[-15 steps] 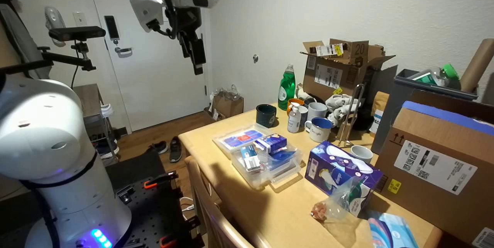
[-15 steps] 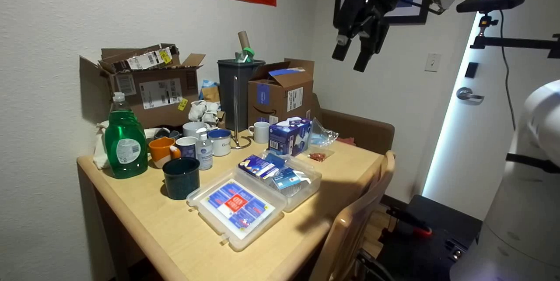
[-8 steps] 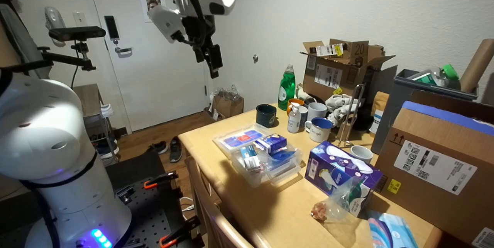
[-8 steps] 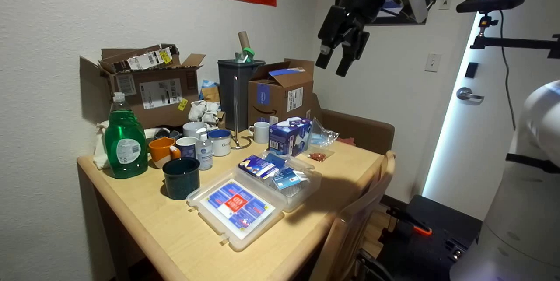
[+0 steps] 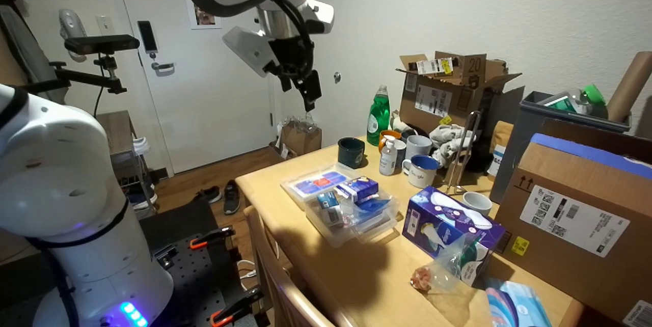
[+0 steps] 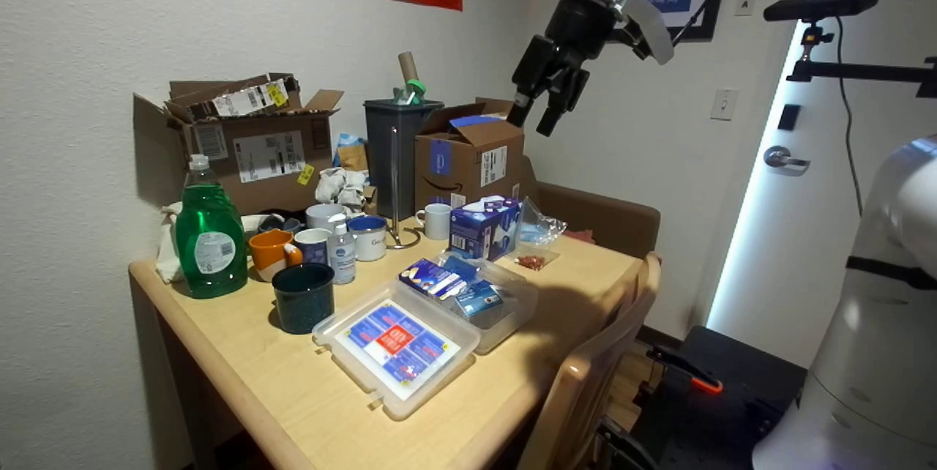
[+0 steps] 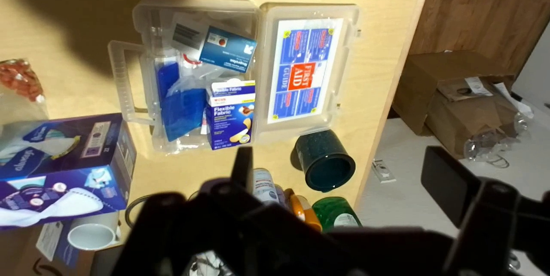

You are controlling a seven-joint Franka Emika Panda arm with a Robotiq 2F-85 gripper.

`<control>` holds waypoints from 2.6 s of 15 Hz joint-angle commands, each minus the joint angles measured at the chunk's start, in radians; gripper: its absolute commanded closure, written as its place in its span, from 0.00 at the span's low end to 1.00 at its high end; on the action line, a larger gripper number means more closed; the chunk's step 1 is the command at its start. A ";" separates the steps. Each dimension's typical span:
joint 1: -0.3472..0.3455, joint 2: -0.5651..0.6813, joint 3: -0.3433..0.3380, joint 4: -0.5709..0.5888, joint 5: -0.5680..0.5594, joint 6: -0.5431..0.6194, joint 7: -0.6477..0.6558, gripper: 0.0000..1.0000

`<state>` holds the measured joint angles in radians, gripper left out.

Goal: Pick up the object from the table and put it in the box storage

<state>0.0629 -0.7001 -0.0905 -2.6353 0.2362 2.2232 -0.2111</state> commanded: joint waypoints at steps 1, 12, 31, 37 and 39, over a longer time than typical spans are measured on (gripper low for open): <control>0.019 0.080 -0.047 0.028 0.012 0.082 -0.058 0.00; -0.002 0.204 -0.078 0.053 -0.009 0.350 -0.064 0.00; -0.178 0.417 -0.104 0.160 -0.261 0.492 0.015 0.00; -0.195 0.451 -0.106 0.154 -0.270 0.499 0.027 0.00; -0.196 0.457 -0.105 0.159 -0.270 0.499 0.028 0.00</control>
<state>-0.1275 -0.2429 -0.2021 -2.4769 -0.0341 2.7236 -0.1851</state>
